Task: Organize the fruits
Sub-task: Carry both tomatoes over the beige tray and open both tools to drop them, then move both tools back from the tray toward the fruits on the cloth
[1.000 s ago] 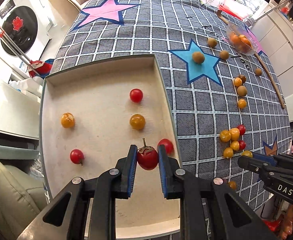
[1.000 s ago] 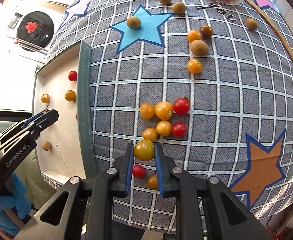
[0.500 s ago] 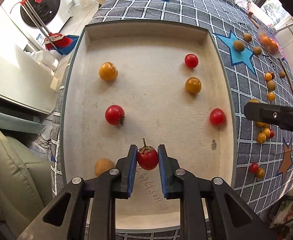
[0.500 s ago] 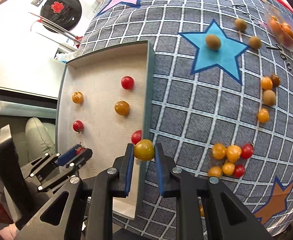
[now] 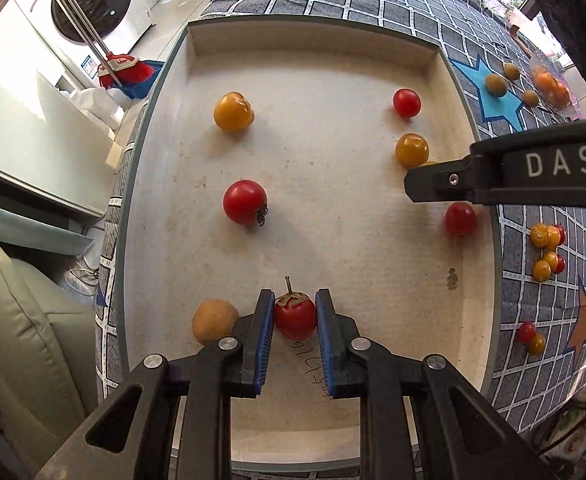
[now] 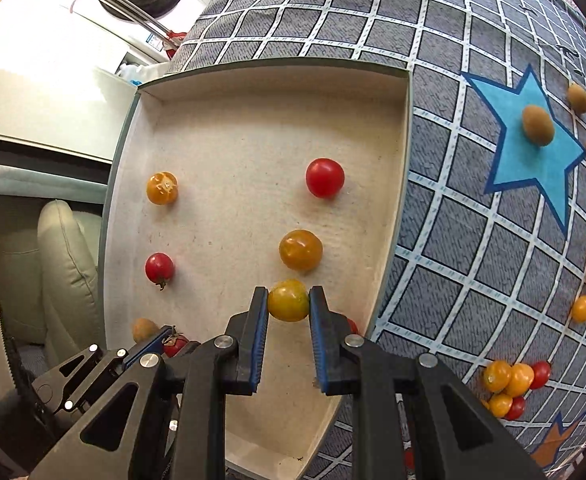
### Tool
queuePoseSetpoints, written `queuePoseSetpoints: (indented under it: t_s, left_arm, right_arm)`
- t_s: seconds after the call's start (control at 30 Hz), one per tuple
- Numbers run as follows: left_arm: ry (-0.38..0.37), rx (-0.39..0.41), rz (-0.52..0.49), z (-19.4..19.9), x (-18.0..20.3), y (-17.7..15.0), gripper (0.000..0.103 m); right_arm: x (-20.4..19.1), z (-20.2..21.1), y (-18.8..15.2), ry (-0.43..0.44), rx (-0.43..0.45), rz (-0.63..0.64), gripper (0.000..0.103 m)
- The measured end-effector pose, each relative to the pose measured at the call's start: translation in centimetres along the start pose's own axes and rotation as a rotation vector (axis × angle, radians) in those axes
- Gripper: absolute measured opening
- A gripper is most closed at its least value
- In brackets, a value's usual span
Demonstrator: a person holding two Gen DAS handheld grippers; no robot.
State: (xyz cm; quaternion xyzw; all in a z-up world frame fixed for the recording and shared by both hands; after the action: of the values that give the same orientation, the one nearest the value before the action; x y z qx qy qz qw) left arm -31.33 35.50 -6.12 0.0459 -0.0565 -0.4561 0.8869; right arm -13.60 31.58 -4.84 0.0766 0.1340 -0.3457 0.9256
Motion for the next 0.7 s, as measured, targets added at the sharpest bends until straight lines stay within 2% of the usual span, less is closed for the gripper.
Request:
queuePoseSetpoints:
  t_s: [0.37,0.43,0.47,0.5,0.53,0.57,0.63,0.7]
  left_arm:
    - [0.034,0.004,-0.033,0.2,1.0,-0.5,0.023]
    - [0.045,0.002,-0.043,0.2,1.1,-0.6,0.025]
    - [0.051,0.000,-0.047,0.3,1.1,-0.7,0.032]
    - [0.053,0.002,-0.047,0.3,1.2,-0.7,0.058]
    - [0.062,0.019,-0.046,0.6,1.1,-0.7,0.075]
    - [0.070,0.042,-0.050,1.0,1.1,-0.6,0.075]
    - [0.075,0.040,-0.062,1.2,1.1,-0.6,0.075]
    - [0.077,0.028,-0.059,1.2,0.9,-0.8,0.075]
  right_arm:
    - [-1.5,-1.9,0.4,-0.028,-0.029,0.020,0.024]
    - [-1.9,-2.1,0.8,-0.017,-0.032,0.018,0.029]
    - [-2.0,-2.2,0.9,-0.012,-0.033,0.017,0.039]
    - [-2.0,-2.1,1.1,-0.012,-0.031,0.016,0.045]
    - [-2.0,-2.0,1.2,-0.013,-0.028,0.015,0.053]
    - [-1.9,-1.7,1.3,-0.008,-0.023,0.014,0.054]
    - [-1.8,-1.0,1.5,0.002,-0.013,0.012,0.055]
    - [-1.8,-0.4,1.7,0.012,-0.001,0.007,0.063]
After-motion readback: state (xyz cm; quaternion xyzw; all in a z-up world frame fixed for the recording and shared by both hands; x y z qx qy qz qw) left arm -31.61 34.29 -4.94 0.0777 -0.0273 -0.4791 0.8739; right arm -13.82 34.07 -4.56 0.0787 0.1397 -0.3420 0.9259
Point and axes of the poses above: each gripper's, at about its wrist camera, not at the fingertips, and z roughly against the way its jaws point, x to its right, y to its top, the point moved 8 cm from there along -z, roughly the way its jaws point, and after that the axes turned 8 degrees about z, right-handed, at the moved point
